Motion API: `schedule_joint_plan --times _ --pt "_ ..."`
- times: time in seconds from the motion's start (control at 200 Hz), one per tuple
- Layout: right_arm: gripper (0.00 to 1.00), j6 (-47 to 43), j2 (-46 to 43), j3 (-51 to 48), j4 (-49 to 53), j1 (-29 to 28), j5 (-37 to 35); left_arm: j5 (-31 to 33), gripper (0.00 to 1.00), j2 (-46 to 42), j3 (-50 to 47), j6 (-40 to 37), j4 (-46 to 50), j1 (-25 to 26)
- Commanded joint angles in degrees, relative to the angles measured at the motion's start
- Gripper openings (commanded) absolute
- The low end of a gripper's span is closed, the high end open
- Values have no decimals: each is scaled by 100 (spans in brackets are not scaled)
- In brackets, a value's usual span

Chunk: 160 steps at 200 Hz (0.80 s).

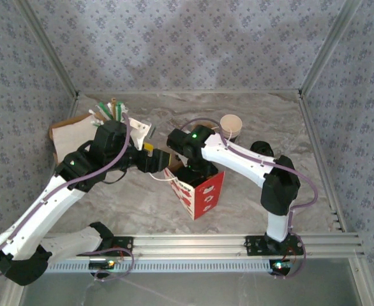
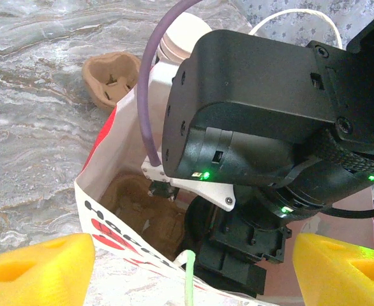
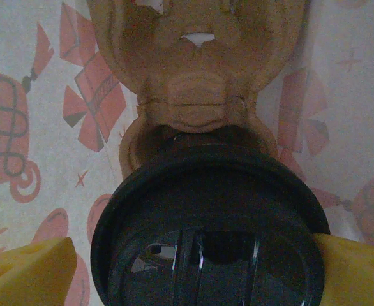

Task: Pack the takeout coffee

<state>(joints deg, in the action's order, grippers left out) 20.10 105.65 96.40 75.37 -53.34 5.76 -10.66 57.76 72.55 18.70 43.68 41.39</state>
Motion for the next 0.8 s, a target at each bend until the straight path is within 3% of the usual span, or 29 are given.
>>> schedule_joint_plan --times 0.0,0.795 --pt "94 91 -105 204 244 -53 -100 78 81 -114 7 54 -81 34" --pt "98 119 -114 392 368 -119 -185 98 81 -151 -13 55 -85 35"
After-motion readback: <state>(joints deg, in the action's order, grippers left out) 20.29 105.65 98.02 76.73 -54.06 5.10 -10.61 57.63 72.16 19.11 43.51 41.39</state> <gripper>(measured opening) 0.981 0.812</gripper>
